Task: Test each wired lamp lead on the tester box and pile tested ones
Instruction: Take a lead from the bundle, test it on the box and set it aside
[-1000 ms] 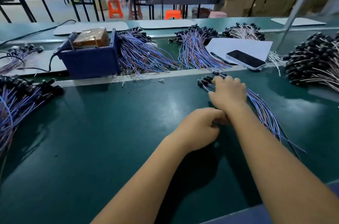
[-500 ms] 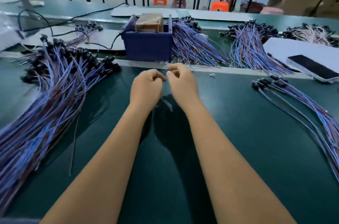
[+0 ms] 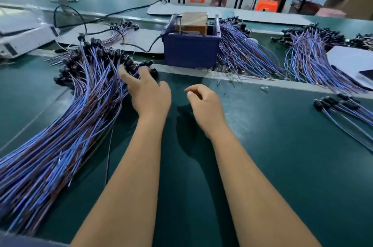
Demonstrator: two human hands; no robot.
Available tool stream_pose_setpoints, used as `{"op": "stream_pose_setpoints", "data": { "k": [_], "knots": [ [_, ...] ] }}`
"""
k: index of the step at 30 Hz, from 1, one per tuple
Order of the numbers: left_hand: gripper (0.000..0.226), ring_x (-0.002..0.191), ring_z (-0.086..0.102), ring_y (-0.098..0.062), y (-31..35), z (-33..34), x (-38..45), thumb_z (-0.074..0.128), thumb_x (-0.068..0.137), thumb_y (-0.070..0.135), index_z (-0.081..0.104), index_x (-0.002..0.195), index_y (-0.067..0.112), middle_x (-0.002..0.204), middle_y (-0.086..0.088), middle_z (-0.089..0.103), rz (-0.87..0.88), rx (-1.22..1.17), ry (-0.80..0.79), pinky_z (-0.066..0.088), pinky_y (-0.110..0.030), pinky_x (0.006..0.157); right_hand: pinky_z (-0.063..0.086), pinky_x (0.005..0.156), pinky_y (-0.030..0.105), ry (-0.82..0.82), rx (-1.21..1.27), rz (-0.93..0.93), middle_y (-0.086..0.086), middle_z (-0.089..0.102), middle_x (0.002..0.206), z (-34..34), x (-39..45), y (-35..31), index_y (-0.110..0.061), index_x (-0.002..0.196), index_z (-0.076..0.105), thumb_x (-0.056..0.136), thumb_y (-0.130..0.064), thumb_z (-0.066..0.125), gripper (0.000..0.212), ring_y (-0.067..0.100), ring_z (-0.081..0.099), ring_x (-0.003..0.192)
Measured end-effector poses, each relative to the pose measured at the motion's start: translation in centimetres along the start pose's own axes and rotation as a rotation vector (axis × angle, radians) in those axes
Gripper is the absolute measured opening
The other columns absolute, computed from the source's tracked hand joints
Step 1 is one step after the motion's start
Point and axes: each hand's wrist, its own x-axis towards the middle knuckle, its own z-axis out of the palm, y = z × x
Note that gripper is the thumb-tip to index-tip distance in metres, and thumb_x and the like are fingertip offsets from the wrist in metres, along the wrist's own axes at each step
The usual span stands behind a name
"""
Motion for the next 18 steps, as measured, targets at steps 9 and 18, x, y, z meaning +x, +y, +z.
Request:
{"op": "stream_pose_setpoints", "data": {
  "k": [9, 18],
  "knots": [
    [0.027, 0.104, 0.052, -0.036, -1.2, -0.4, 1.1, 0.054, 0.087, 0.005, 0.051, 0.113, 0.008, 0.157, -0.013, 0.002, -0.064, -0.181, 0.256, 0.046, -0.037, 0.072, 0.039, 0.071, 0.02, -0.023, -0.027, 0.017, -0.009, 0.064, 0.091, 0.0, 0.1, 0.1, -0.027, 0.09, 0.065, 0.095, -0.02, 0.05, 0.017, 0.006, 0.055, 0.084],
    [0.05, 0.126, 0.049, -0.021, -1.9, -1.3, 1.6, 0.04, 0.095, 0.001, 0.04, 0.144, -0.005, 0.156, -0.003, 0.028, -0.061, -0.168, 0.257, 0.033, -0.012, 0.09, 0.037, 0.067, 0.02, -0.027, -0.024, 0.019, -0.007, 0.061, 0.087, 0.0, 0.1, 0.1, -0.021, 0.094, 0.066, 0.095, -0.019, 0.049, 0.017, 0.007, 0.052, 0.077]
  ]
}}
